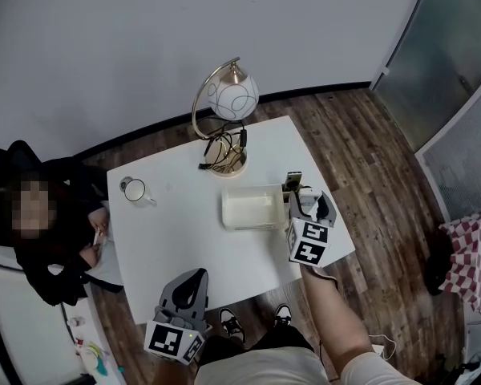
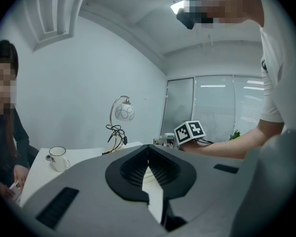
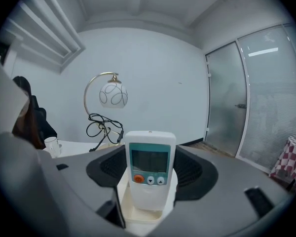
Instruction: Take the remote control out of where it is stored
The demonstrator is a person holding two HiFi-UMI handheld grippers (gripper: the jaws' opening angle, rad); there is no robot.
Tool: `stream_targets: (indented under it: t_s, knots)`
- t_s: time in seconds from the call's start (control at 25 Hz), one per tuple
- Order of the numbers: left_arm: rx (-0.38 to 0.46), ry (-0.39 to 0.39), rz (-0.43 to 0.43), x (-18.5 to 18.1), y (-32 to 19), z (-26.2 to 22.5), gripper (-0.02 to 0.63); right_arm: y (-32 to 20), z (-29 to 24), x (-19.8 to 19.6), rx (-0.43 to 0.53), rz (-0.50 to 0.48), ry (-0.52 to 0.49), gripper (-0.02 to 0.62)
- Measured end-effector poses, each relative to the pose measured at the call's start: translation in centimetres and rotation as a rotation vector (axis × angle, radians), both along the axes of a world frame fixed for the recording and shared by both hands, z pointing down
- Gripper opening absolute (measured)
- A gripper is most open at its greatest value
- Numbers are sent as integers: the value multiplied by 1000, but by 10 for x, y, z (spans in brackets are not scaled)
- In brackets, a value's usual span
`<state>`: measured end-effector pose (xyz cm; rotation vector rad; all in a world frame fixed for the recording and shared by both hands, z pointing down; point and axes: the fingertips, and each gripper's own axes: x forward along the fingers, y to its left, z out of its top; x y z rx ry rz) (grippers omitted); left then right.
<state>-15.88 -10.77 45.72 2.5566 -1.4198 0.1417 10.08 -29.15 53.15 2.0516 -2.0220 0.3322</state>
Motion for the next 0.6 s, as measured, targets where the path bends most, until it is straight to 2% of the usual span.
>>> stream_targets:
  t_s: [0.16, 0.28, 0.6]
  knots:
    - [10, 6, -7, 0, 1, -3, 8, 14, -43, 2, 100, -65, 18, 290]
    - [17, 12, -12, 2, 2, -6, 8, 29, -65, -2, 124, -149, 0, 290]
    - [25, 18, -22, 5, 6, -8, 8, 80, -67, -28, 14, -404, -20, 290]
